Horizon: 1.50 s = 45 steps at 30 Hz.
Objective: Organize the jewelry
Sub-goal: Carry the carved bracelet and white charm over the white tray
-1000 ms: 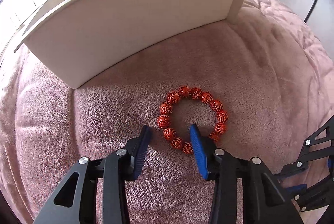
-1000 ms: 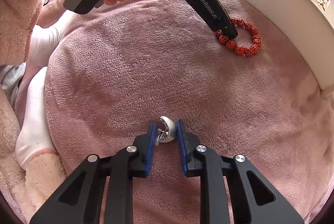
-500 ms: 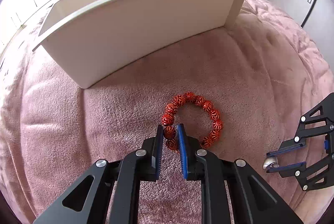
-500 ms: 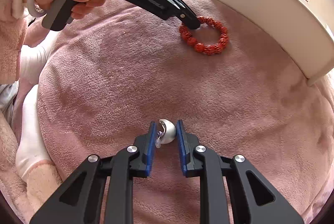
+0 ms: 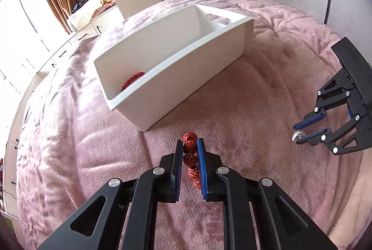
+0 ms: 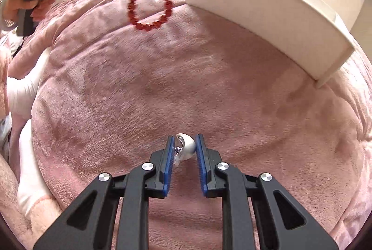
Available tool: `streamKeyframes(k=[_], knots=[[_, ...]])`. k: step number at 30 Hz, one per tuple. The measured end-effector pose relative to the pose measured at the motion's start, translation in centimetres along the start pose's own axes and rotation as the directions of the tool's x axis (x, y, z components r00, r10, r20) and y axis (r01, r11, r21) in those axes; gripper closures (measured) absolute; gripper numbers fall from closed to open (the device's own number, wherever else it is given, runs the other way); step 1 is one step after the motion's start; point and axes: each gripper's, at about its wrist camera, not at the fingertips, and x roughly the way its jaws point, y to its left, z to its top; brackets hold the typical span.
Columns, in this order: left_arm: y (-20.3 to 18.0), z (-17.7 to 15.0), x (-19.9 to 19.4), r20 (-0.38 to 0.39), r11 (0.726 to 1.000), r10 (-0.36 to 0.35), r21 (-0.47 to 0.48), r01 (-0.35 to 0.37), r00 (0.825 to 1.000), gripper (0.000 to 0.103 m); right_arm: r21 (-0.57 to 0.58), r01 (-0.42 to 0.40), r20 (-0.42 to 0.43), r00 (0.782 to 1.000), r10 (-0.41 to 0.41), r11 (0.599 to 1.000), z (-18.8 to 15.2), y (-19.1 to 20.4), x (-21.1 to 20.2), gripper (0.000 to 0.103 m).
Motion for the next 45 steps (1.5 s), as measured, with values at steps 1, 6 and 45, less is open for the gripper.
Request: streamKeyframes(k=[1,6,45], knots=[[0.3,0.0,-0.5,0.008,1.000,0.005,0.004,-0.005,1.000,0.086,0.016,0.000,0.018,1.000,0.000,1.000,-0.1,-0.6,-0.4,0.083],[1.0,3.0,-2.9,0.023,0.998,0.038,0.044,-0.039,0.999,0.086,0.089,-0.002,0.118,0.993,-0.008,0.996,1.7,-3.1,-3.5,0.083],[7.7,19.9,4.3,0.064,0.962,0.078,-0.268,-0.058,0.995,0.086,0.395,0.022,0.287,0.947,-0.146,0.919,21.8,-15.7,-10.8,0.083]])
